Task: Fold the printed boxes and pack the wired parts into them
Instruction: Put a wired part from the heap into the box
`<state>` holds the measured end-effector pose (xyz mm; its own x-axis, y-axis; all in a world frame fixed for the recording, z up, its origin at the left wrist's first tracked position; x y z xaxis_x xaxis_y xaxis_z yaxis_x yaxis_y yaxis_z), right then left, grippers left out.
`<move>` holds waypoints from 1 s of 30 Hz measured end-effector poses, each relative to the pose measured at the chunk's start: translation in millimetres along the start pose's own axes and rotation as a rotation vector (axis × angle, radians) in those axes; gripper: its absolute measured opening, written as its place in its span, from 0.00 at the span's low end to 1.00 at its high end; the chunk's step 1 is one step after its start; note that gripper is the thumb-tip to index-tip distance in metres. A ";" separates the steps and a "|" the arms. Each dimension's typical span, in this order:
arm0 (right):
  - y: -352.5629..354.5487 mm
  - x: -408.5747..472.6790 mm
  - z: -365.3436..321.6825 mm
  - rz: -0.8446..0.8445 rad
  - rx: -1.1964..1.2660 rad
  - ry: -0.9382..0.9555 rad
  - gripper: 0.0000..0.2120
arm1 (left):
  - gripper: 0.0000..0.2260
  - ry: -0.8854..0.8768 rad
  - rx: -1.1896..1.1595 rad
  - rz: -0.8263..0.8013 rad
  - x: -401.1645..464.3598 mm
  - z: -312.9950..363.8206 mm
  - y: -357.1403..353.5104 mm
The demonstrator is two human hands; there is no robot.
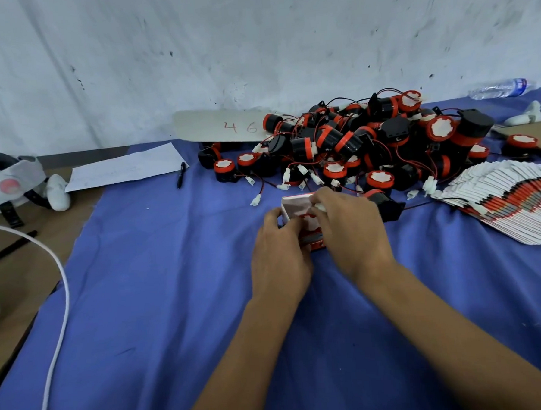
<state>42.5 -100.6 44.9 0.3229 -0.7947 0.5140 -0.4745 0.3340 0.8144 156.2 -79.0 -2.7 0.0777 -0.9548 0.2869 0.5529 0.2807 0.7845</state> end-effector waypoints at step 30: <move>-25.4 33.6 -1.3 -0.373 0.137 0.043 0.04 | 0.16 -0.154 -0.064 0.017 7.3 -12.4 0.4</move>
<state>66.5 -135.1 41.8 0.5263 -0.8258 0.2027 -0.4217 -0.0465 0.9055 167.2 -87.1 -7.1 -0.0381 -0.9224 0.3842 0.6047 0.2848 0.7438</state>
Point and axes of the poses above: each hand's wrist, its own x-axis towards the middle knuckle, its own y-axis out of the back of the hand, z = x × y, the point moved 8 cm from there along x, towards the middle knuckle, and after that the axes turned 7 degrees about -z, right-handed, at the moved point
